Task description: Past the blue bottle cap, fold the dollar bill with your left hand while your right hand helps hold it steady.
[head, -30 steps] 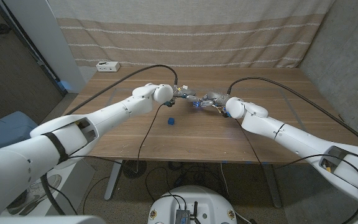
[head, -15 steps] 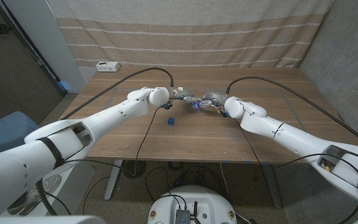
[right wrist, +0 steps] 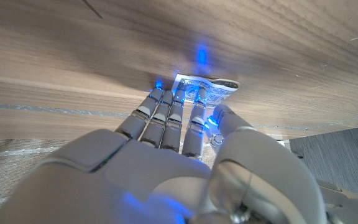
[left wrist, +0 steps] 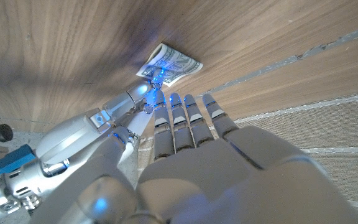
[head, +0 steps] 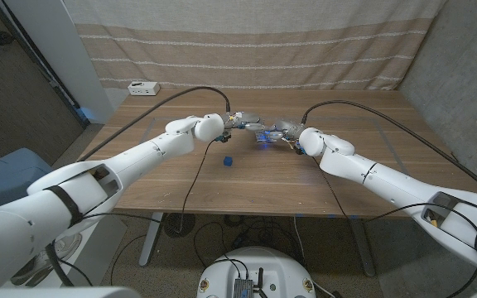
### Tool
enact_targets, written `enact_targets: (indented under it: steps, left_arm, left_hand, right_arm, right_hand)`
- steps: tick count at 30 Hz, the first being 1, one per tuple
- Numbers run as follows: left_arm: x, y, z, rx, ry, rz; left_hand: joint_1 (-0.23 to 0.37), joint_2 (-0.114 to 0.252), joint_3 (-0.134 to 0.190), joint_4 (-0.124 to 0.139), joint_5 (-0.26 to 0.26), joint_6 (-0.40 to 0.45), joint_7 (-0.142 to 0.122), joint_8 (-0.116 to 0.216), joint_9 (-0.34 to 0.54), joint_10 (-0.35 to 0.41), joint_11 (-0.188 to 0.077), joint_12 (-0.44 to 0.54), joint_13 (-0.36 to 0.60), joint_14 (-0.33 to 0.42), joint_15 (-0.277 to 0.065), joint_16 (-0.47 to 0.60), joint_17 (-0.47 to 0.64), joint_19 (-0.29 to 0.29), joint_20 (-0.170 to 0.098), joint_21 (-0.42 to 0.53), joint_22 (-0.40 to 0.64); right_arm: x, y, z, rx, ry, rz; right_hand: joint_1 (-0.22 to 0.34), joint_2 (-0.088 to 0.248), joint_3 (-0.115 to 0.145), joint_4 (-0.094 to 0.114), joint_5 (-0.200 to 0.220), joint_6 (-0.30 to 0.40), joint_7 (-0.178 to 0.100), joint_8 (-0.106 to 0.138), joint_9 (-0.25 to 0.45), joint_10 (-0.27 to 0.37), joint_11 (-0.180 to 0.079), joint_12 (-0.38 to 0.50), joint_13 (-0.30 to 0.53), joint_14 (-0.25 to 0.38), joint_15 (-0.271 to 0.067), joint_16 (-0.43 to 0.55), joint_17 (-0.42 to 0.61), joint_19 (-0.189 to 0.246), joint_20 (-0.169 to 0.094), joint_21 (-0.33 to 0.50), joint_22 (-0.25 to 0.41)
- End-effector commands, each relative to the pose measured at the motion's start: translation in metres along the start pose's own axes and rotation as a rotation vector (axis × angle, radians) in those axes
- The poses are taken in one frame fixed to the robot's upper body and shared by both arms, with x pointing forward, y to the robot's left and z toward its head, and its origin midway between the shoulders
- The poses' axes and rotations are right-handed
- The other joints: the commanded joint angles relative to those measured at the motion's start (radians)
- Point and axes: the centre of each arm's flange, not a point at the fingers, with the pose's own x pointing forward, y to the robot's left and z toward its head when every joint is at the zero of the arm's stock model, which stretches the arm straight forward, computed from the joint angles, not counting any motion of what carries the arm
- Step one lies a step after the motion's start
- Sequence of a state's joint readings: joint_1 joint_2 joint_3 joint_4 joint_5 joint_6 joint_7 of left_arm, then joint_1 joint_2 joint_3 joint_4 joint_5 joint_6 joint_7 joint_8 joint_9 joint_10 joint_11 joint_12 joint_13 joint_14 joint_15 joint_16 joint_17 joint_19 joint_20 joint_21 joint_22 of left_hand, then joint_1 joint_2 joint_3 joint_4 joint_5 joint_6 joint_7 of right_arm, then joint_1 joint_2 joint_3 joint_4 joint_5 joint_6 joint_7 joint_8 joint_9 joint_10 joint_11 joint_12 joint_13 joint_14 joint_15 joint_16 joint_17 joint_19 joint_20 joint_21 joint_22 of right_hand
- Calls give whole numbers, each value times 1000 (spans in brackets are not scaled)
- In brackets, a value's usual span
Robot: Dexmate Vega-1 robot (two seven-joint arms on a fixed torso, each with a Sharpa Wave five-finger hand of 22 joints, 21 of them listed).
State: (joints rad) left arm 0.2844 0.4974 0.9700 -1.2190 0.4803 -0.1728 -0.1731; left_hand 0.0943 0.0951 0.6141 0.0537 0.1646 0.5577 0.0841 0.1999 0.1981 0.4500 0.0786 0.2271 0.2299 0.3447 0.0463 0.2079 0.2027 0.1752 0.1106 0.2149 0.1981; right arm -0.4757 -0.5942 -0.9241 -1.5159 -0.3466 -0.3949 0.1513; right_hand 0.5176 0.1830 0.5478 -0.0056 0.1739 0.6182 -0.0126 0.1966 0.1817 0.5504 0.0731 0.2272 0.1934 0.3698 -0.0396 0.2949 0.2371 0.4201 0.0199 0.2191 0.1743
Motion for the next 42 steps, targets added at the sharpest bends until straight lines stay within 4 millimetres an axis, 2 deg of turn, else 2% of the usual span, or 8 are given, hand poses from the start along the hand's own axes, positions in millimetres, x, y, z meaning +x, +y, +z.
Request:
enact_targets:
  steps: [1, 4, 11, 14, 22, 24, 35, 42]
  left_arm:
    - [5, 8, -4, 19, 20, 10]
    - [8, 8, -5, 33, 35, -11]
    - [15, 7, -7, 59, 66, -58]
    - [17, 6, -9, 66, 72, -63]
    - [22, 4, -13, 71, 82, -81]
    - [24, 4, -13, 72, 83, -85]
    - [31, -1, -9, 90, 98, -136]
    - [31, -3, -6, 112, 112, -154]
  left_hand:
    - [-4, 7, -3, 5, 9, 4, 5, 6, 4, 13, 2, 11, 6, 16, 4, 8, 5, 7, 1, 10, 4]
    - [-8, 2, -8, 7, 10, 33, 15, 18, 5, 36, 1, 23, 12, 37, 1, 16, 7, 12, -2, 15, 6]
    - [27, 18, 15, -24, 12, 91, 33, 37, 6, 79, -3, 45, 23, 76, -1, 24, 2, 38, 0, 28, 8]
    - [27, 20, 17, -26, 11, 122, 49, 46, 6, 105, -1, 56, 27, 106, -3, 33, 3, 56, 1, 36, 9]
    - [23, 14, 14, -26, 8, 134, 46, 46, 6, 112, 4, 58, 30, 102, -11, 26, 1, 57, 2, 38, 9]
    - [25, 13, 15, -29, 8, 129, 44, 41, 6, 94, 3, 50, 31, 80, -21, 13, -2, 48, 2, 34, 9]
    - [19, 10, 11, -26, 6, 127, 47, 36, 6, 94, 0, 50, 32, 82, -18, 10, -4, 43, -2, 33, 9]
    - [-4, 2, -2, -11, 7, 165, 55, 42, 4, 156, 13, 71, 34, 156, -4, 31, -6, 59, -4, 39, 8]
  right_arm:
    - [2, -1, -1, 4, -6, 3]
    - [1, -3, -1, 7, -10, 0]
    - [1, -8, 1, 7, -19, -9]
    - [1, -9, 0, 8, -18, -7]
    - [4, -10, -1, 11, -15, 0]
    - [5, -10, -1, 11, -15, 1]
    - [4, -9, -4, 19, -15, 1]
    - [2, -9, -4, 16, -12, 0]
  right_hand:
    - [1, 6, 5, -3, 3, 9, -4, -2, 3, 3, -2, -4, 1, 11, 0, -1, 0, 4, -1, 0, 5]
    - [0, 0, 3, -5, 2, 6, 0, -4, 3, 1, -3, -5, 1, 11, 1, -3, -1, 5, 0, 0, 5]
    - [-8, -4, -4, -1, 1, -1, -1, -7, 3, -3, 4, -8, 2, 10, 5, -4, -1, 3, 1, -1, 5]
    - [-11, -6, -6, 0, 1, -3, -1, -8, 3, -4, 4, -9, 2, 11, 6, -5, -1, 3, 2, -1, 5]
    - [-31, -14, -18, 13, 0, -6, 1, -9, 3, -2, 10, -10, 2, 15, 12, -7, -1, 4, 7, -1, 6]
    - [-33, -14, -19, 13, 0, -6, 1, -9, 3, -2, 11, -10, 2, 16, 13, -7, -2, 5, 7, -1, 6]
    - [-33, -11, -19, 12, 2, -4, 3, -8, 3, 1, 12, -10, 2, 19, 14, -10, -4, 6, 7, -1, 6]
    - [-33, -9, -18, 10, 3, -4, 4, -9, 3, 2, 14, -10, 2, 20, 14, -11, -5, 7, 8, -2, 6]
